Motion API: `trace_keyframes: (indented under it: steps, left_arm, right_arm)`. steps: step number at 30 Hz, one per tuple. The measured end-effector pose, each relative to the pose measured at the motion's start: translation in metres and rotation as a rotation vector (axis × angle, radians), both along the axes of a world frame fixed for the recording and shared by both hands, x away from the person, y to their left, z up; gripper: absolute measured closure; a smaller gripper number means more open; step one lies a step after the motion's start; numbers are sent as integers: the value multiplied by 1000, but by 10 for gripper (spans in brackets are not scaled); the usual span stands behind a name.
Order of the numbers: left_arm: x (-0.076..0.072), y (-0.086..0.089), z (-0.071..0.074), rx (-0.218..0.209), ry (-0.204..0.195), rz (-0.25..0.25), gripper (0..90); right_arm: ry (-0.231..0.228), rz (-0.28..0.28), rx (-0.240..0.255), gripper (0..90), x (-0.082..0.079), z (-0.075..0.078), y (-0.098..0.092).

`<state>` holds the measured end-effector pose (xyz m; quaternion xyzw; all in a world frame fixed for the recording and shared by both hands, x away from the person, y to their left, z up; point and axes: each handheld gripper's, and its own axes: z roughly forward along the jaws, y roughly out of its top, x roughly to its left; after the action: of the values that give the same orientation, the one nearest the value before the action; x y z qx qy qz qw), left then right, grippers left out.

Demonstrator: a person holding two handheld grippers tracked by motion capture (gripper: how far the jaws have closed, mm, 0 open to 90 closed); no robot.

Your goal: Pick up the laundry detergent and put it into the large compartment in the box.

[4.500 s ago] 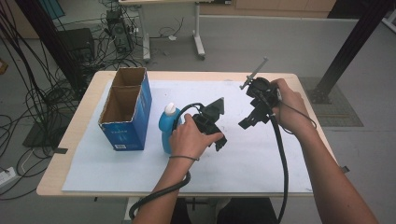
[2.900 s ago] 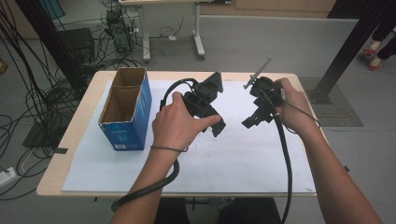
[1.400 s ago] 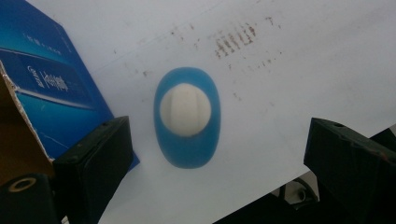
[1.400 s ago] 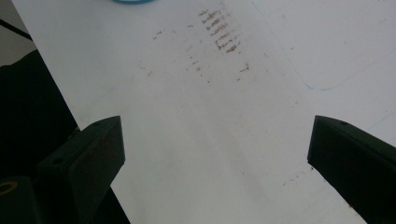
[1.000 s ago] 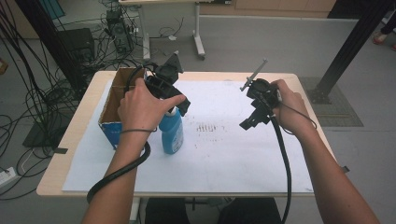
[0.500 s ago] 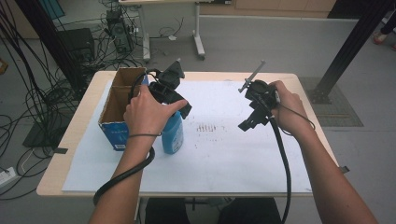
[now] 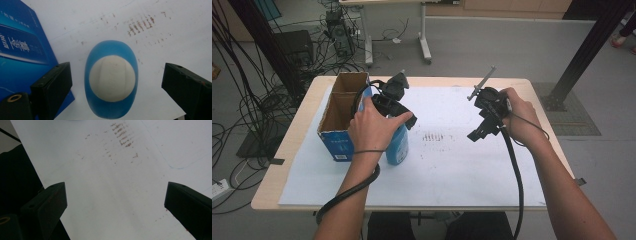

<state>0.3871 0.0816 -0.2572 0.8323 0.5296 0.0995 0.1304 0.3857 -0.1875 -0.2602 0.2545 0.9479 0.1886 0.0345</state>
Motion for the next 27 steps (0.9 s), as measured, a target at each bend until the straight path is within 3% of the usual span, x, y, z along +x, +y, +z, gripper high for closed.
trace_keyframes:
  steps: [27]
  left_arm:
    - [6, 5, -28, -2, 2, 26, 97]
  right_arm:
    - [5, 1, -3, 42, 0, -6, -3]
